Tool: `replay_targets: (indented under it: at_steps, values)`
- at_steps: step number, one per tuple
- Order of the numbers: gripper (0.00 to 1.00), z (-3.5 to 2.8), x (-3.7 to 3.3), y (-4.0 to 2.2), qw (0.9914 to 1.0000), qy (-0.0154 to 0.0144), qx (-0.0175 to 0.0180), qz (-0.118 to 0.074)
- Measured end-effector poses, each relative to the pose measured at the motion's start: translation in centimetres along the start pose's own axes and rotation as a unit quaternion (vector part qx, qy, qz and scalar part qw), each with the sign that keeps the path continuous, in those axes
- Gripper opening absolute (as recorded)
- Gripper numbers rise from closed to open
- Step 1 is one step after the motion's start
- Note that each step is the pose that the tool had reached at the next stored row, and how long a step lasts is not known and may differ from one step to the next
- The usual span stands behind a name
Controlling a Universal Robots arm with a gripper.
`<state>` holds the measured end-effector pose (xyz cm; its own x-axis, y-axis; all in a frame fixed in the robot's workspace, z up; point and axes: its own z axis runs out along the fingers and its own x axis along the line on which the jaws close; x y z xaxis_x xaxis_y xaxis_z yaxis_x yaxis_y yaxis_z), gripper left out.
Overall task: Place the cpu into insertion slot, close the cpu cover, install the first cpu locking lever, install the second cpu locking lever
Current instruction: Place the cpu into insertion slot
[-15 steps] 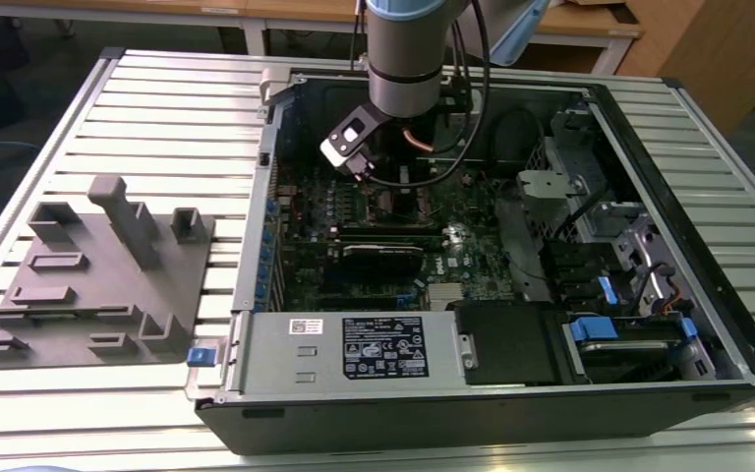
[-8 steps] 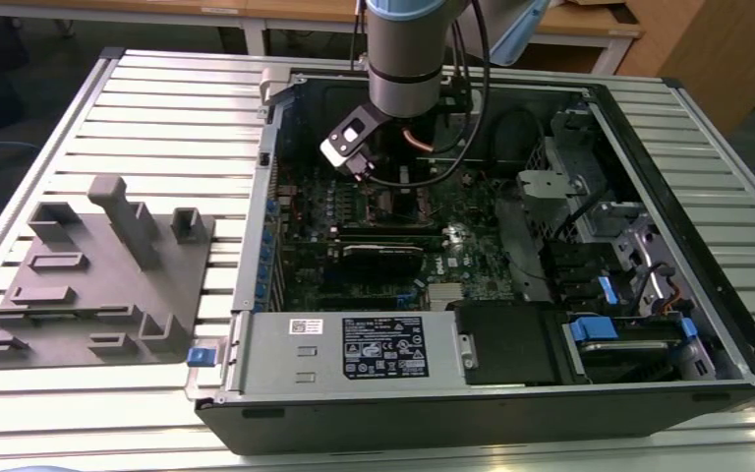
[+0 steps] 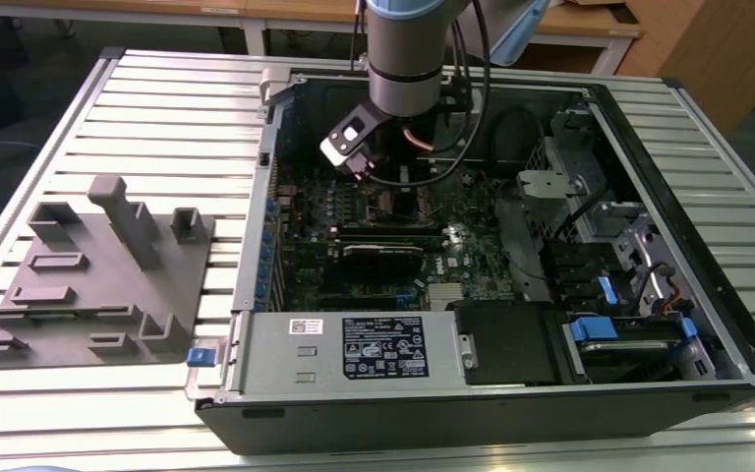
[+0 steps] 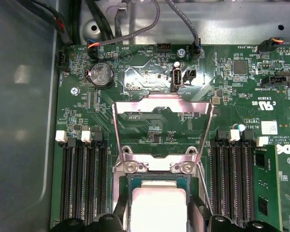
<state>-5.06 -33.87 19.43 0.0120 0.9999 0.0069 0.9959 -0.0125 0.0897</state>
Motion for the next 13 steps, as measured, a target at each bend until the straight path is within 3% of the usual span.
replay_targets:
  at_steps: [6, 13]
  values:
    - [0.61, -1.11, 0.01, 0.1, 1.0, 0.0, 0.0, 0.0]
    - [0.61, -1.24, 0.01, 0.11, 1.0, 0.0001, -0.0001, 0.0]
